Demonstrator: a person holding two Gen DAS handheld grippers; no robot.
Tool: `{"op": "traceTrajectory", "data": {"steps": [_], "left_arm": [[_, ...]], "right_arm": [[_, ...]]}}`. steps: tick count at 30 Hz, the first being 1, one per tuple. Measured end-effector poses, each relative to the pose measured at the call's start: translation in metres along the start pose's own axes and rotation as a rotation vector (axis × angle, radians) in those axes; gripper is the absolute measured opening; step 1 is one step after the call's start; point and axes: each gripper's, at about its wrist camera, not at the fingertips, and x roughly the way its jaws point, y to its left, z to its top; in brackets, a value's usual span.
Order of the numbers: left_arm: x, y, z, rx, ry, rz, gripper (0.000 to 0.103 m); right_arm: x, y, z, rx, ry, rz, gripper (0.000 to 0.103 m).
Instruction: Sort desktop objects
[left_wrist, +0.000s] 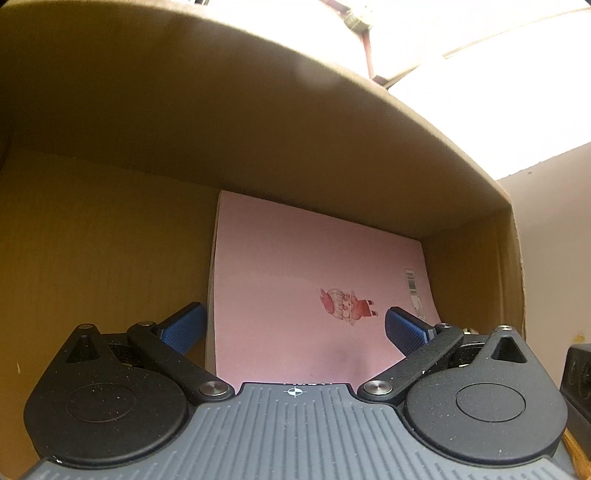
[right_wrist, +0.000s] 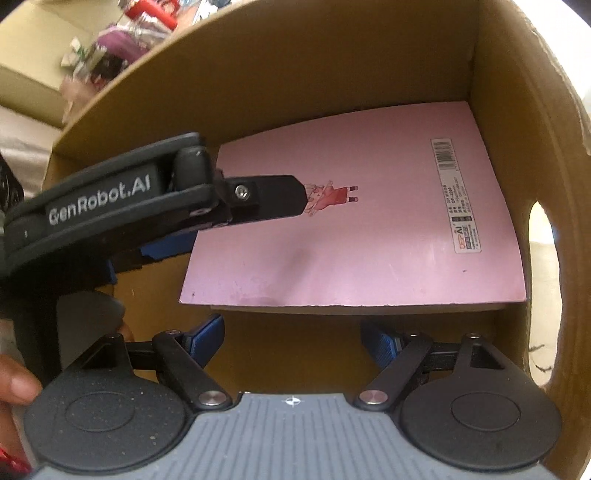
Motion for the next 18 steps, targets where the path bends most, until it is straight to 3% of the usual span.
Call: {"op": "traceTrajectory", "data": {"steps": [5,12,18], "left_arm": [[0.005,0.008,-0.011,-0.004,-0.014,-0.006,0.103],[0.009,0.018,-0.029,-0.036,0.027,-0.005,0.103],[-0.021,0.017,-0.058,-0.044,-0.022,-0.025,0.103]], "right_arm": [[-0.004,-0.006,-0.003,0.052,-0.012,0.028,0.086],[-0.007,-0.012,-0.014,0.057,-0.003,0.037,0.084],[-0.031,-0.015,-0.031,0.014,-0.059,0.078,0.085]]}}
